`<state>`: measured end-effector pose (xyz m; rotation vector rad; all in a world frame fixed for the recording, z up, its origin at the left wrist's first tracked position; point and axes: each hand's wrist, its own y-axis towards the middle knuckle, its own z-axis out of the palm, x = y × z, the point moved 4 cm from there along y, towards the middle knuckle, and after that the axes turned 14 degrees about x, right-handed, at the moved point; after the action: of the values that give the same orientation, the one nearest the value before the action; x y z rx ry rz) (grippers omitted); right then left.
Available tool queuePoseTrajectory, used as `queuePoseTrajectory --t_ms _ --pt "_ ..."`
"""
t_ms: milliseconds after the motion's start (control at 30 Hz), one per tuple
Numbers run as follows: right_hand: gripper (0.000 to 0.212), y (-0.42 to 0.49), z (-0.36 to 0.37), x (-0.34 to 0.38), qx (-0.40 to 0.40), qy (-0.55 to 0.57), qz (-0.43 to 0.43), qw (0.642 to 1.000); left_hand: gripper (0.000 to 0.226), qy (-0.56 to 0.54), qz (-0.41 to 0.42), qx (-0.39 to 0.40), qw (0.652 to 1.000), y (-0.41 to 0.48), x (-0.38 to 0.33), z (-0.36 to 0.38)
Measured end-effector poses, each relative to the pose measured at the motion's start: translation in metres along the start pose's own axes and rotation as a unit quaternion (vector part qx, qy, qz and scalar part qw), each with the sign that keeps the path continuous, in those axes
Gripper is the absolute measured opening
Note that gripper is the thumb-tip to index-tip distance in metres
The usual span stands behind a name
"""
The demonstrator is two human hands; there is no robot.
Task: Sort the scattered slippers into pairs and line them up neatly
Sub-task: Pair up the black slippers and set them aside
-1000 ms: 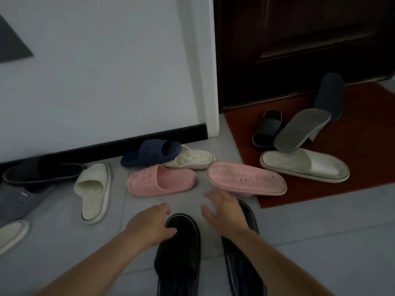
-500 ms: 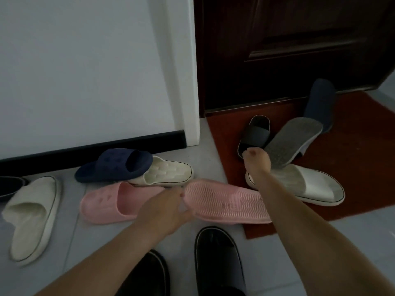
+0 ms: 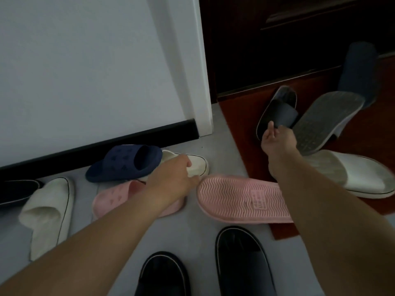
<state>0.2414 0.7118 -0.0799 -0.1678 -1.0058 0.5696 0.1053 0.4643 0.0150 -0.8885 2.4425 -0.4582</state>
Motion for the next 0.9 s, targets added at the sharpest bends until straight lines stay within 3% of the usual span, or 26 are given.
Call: queuePoseTrajectory --t_ms 100,133,233,367,500,600,700,800,900 --pt "0.015 -0.012 0.009 0.002 -0.048 0.151 0.028 0.987 0.045 0.020 -0.004 -0.014 1.000 0.000 0.006 -0.004" --pt "0.006 -0.017 0.014 0.000 -0.043 0.138 0.044 0.989 0.046 0.021 -0.004 -0.020 1.000 -0.003 0.008 -0.006" --pt "0.006 -0.038 0.021 -0.014 0.002 0.030 0.081 0.996 0.051 0.015 0.008 -0.056 0.998 -0.017 0.013 -0.014" --pt "0.013 -0.064 0.015 -0.012 -0.013 -0.078 0.084 0.993 0.053 -0.013 0.019 -0.147 0.989 -0.050 0.024 -0.031" --pt "0.028 -0.093 0.018 0.016 0.001 -0.262 -0.007 0.965 0.059 -0.051 0.004 -0.200 0.978 -0.085 0.046 -0.043" --pt "0.025 -0.132 0.053 0.033 0.130 -0.446 -0.094 0.880 0.058 -0.048 0.011 -0.201 0.978 -0.106 0.060 -0.051" --pt "0.027 -0.184 0.104 0.017 0.304 -0.579 -0.123 0.746 0.065 -0.028 0.016 -0.158 0.987 -0.129 0.071 -0.053" --pt "0.024 -0.245 0.152 -0.017 0.434 -0.608 -0.146 0.648 0.073 0.029 0.054 -0.049 0.997 -0.155 0.084 -0.041" --pt "0.025 -0.289 0.177 -0.056 0.517 -0.620 -0.128 0.577 0.049 0.020 0.029 -0.010 0.999 -0.181 0.117 -0.030"
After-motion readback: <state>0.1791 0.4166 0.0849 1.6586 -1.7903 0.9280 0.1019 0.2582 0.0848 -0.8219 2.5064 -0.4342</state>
